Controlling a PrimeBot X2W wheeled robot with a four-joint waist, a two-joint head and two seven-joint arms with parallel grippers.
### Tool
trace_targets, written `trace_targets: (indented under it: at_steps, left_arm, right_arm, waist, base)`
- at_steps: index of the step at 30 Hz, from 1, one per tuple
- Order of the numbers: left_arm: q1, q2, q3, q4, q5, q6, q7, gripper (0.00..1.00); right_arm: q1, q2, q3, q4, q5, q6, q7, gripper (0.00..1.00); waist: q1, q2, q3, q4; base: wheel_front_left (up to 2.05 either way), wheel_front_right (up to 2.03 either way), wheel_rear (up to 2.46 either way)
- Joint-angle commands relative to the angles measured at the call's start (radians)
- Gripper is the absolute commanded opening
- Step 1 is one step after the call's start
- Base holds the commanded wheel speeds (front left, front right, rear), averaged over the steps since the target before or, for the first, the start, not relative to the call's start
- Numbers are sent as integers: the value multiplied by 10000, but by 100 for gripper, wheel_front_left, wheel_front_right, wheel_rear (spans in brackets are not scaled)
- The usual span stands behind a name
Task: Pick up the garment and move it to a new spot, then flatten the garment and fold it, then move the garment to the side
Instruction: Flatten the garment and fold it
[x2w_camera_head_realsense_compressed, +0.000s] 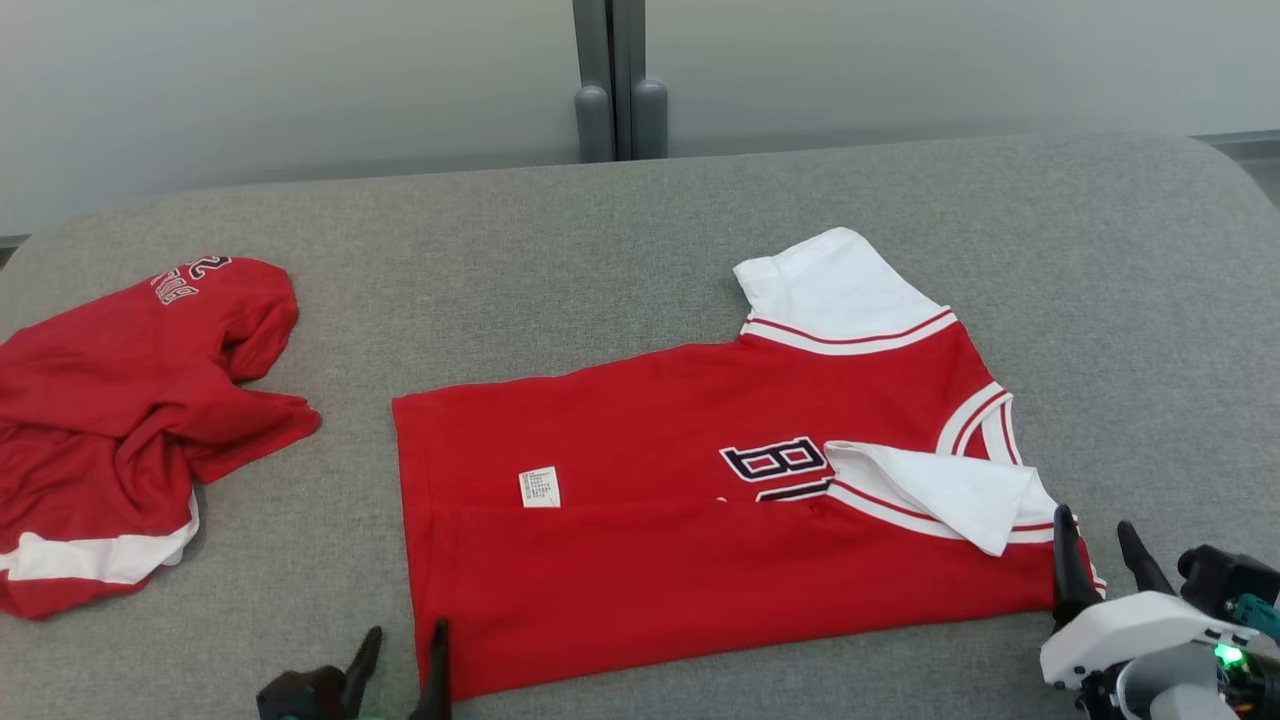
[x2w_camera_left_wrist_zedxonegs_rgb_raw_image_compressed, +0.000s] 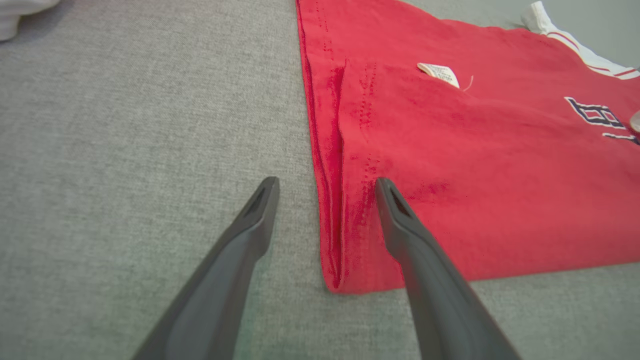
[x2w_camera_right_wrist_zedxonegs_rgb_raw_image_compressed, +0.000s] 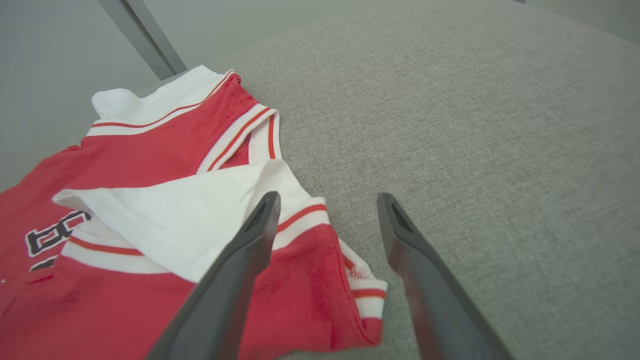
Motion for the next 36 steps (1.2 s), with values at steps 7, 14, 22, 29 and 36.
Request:
trace_targets:
  at_steps: [7,14,22,29,36]
  left_arm:
    - [-1758,382,309,-304,118,24,17,100]
    - [-3974,1164,-731,608,-604,24,15,100]
    - [-5327,1697,-1496,1434,-1487,24,17,100]
    - [-5797,1994,-2264,1670,-2041,24,34,41]
    - [-5961,1996,-3144,1485,-2226,24,57,0]
  right_arm:
    - [-1191,-44,-35,-547,-1103,-15,-21,100]
    - [-2768,-47,360,-351,-1881,-15,-21,100]
    - [-4088,-49,761,28,-2205,-15,-21,100]
    - [-5624,-47,831,735,-3260,-16,-21,100]
    - [-7382,-44,283,1891,-4519,-16,666,100]
  waist:
    - [0,-1,1013,29]
    - [0,-1,2201,-51]
    - [0,-1,3156,-166]
    - [0,-1,3670,-59]
    - [0,-1,3932,408]
  base:
    - [0,0,0]
    - [0,0,0]
    - [0,0,0]
    - [0,0,0]
    - [0,0,0]
